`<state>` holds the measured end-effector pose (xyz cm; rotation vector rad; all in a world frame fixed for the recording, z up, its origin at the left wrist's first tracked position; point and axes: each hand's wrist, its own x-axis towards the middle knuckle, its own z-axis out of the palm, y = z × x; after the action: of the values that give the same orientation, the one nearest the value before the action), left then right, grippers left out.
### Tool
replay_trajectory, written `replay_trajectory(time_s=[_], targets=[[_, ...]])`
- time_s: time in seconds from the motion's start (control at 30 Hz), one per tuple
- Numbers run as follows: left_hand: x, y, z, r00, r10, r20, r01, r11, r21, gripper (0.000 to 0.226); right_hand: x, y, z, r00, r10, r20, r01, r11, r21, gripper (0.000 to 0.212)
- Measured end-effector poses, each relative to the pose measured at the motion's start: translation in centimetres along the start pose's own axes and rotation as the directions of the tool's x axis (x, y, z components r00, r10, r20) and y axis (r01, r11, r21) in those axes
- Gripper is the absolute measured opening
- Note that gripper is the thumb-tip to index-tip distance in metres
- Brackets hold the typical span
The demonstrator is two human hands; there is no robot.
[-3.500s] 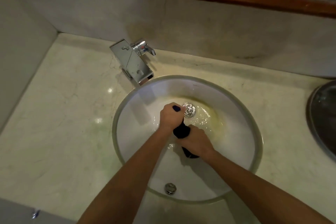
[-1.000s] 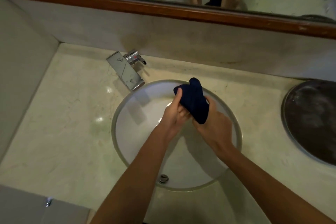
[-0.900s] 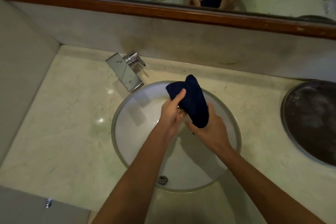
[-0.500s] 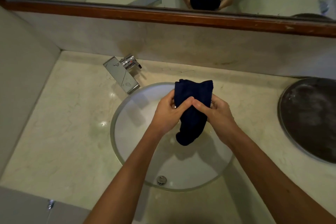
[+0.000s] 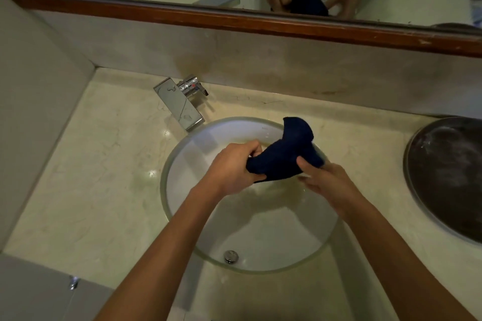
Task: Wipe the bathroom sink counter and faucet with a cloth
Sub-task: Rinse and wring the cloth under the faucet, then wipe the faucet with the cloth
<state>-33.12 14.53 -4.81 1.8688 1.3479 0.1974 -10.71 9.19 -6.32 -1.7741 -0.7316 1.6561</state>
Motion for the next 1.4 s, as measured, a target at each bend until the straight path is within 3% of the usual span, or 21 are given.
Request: replay_trajectory(time_s=[0.03, 0.07, 0.1, 0.13, 0.17, 0.2, 0.23, 0.33, 0.4, 0.57, 0.7, 0.87, 1.0, 1.13, 1.3, 1.4], targets=[[-0.1, -0.2, -0.6, 1.0, 0.013, 0.018, -0.015, 0.994, 0.108, 0.038, -0.1, -0.2, -0.4, 0.993, -0.033, -0.11, 0.004, 0.966, -0.258, 0.095], [-0.2, -0.3, -1.1, 0.999, 0.026, 0.044, -0.034, 0.978, 0.206, 0.039, -0.2, -0.5, -0.6, 0.97, -0.184, -0.158, 0.094, 0.886, -0.454, 0.115], [-0.3, -0.4, -1.5, 0.997, 0.034, 0.073, -0.053, 0.961, 0.273, 0.039, -0.1, -1.0, -0.4, 0.912, -0.401, -0.086, 0.276, 0.755, -0.594, 0.126], [-0.4, -0.4, -1.8, 0.994, 0.039, 0.099, -0.068, 0.949, 0.308, 0.038, 0.3, -1.5, 0.0, 0.82, -0.567, 0.078, 0.462, 0.576, -0.674, 0.128], [-0.5, -0.5, -2.0, 0.992, 0.041, 0.119, -0.078, 0.944, 0.319, 0.038, 0.8, -2.2, 0.6, 0.747, -0.614, 0.256, 0.579, 0.41, -0.705, 0.124], [-0.6, -0.7, -2.1, 0.991, 0.04, 0.126, -0.076, 0.952, 0.297, 0.039, 1.5, -2.9, 1.1, 0.718, -0.57, 0.399, 0.639, 0.315, -0.702, 0.114], [-0.8, -1.0, -2.3, 0.993, 0.036, 0.116, -0.064, 0.967, 0.246, 0.039, 2.3, -3.4, 1.5, 0.727, -0.484, 0.487, 0.658, 0.286, -0.697, 0.097], [-1.5, -2.4, -3.1, 0.994, -0.077, 0.076, 0.078, 0.997, -0.009, 0.039, 4.1, -4.2, 2.4, 0.775, -0.339, 0.533, 0.631, 0.362, -0.686, 0.034], [-2.2, -3.4, -3.6, 0.973, -0.178, 0.147, 0.204, 0.96, -0.19, 0.044, 4.5, -4.2, 3.0, 0.795, -0.324, 0.512, 0.605, 0.471, -0.642, 0.023], [-4.2, -7.8, -4.3, 0.905, -0.286, 0.316, 0.415, 0.759, -0.502, 0.03, 4.6, -3.6, 5.7, 0.87, -0.188, 0.455, 0.43, 0.741, -0.515, 0.025], [-6.6, -10.6, -3.4, 0.89, -0.41, 0.198, 0.432, 0.622, -0.653, 0.028, 4.9, -2.9, 7.7, 0.902, 0.012, 0.432, 0.189, 0.888, -0.419, 0.022], [-9.1, -12.6, -5.2, 0.828, -0.56, -0.006, 0.339, 0.51, -0.791, 0.029, 3.8, -2.0, 11.7, 0.853, 0.142, 0.502, 0.012, 0.957, -0.29, 0.05], [-14.7, -14.2, -5.4, 0.712, -0.69, -0.13, 0.417, 0.565, -0.712, 0.035, 1.0, 0.3, 17.5, 0.874, 0.084, 0.479, 0.061, 0.958, -0.279, 0.043], [-19.9, -16.6, -2.2, 0.546, -0.726, -0.417, 0.498, 0.682, -0.536, 0.037, -2.7, 4.7, 24.6, 0.926, -0.064, 0.372, 0.212, 0.904, -0.371, 0.045], [-18.2, -20.0, -0.1, 0.528, -0.546, -0.65, 0.461, 0.827, -0.321, 0.028, -1.9, 7.2, 29.2, 0.919, -0.348, 0.186, 0.393, 0.759, -0.52, 0.039], [-13.1, -22.0, -2.7, 0.535, -0.464, -0.706, 0.476, 0.856, -0.201, 0.038, 1.5, 5.4, 31.1, 0.87, -0.49, 0.047, 0.435, 0.72, -0.541, 0.043]])
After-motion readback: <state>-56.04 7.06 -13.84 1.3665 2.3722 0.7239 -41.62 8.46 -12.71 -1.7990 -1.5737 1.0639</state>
